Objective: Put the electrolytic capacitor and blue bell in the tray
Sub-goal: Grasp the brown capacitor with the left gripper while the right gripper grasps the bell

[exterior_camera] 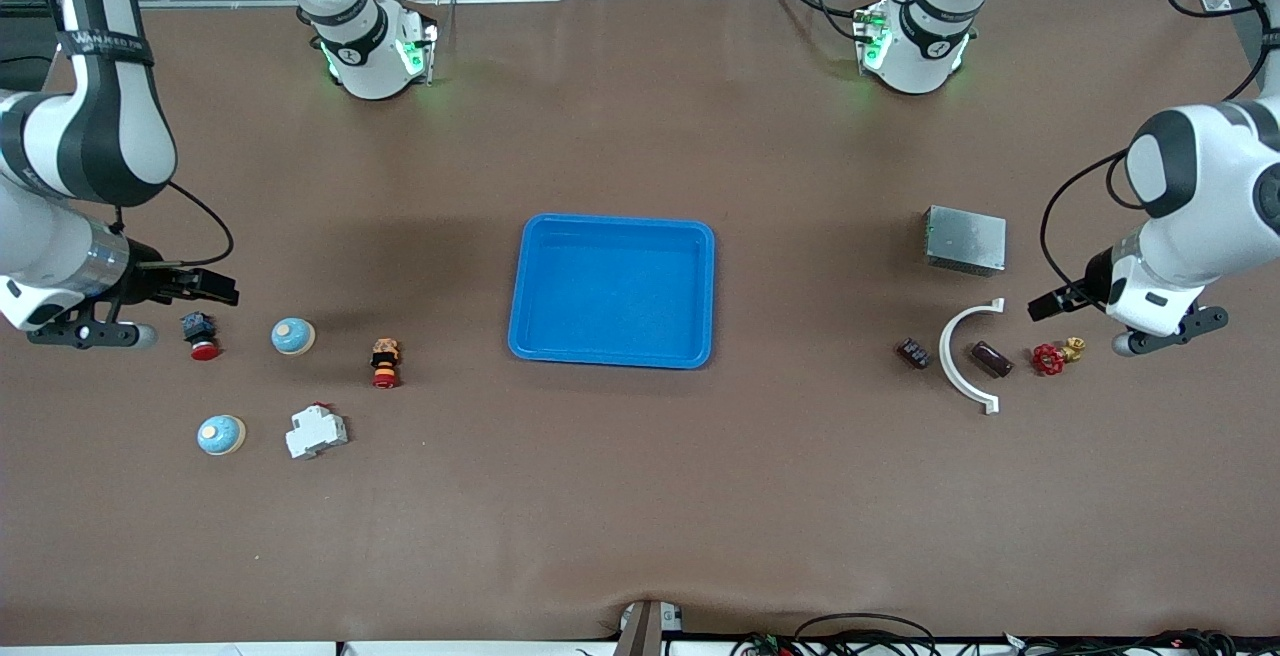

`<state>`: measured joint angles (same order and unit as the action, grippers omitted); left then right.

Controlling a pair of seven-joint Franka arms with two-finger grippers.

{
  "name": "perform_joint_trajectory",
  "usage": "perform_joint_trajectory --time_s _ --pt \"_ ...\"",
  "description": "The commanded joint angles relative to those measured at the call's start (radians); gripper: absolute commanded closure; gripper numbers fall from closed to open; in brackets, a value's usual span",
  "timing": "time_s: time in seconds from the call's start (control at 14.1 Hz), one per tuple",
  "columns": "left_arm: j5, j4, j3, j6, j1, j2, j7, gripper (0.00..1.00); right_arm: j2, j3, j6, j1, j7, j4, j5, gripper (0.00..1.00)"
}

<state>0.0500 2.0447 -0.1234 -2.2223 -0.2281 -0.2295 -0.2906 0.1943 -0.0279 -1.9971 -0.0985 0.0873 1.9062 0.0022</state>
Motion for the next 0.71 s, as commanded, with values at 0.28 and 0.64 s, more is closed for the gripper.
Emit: perform_joint_trajectory --time_s 0.28,0.64 --pt "0.007 -0.095 -0.013 -0.071 0.01 -0.192 -0.295 0.34 0.177 0.003 -0.138 -0.024 0.06 -0.004 -0.005 0.0" --pt "0.01 -0.097 -0.013 -0.157 0.024 -0.26 -0.397 0.4 0.263 0.003 -0.174 -0.024 0.066 -0.006 -0.007 0.0"
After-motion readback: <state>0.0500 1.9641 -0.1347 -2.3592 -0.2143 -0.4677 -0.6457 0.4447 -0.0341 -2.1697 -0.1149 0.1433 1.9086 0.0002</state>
